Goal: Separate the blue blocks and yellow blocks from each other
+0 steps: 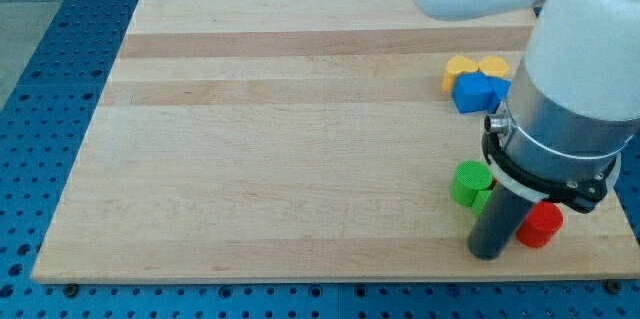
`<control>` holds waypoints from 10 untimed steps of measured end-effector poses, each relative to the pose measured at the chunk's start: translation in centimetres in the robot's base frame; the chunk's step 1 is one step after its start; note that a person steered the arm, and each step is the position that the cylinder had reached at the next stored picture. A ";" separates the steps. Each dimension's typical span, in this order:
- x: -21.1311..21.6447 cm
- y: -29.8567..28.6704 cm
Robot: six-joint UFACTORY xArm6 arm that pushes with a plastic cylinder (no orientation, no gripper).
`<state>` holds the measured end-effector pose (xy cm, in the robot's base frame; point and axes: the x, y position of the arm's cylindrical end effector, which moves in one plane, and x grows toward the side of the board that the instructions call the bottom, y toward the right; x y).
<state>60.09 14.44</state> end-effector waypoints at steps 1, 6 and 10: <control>0.0 0.0; 0.1 -11.1; -14.0 -14.0</control>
<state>46.04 0.45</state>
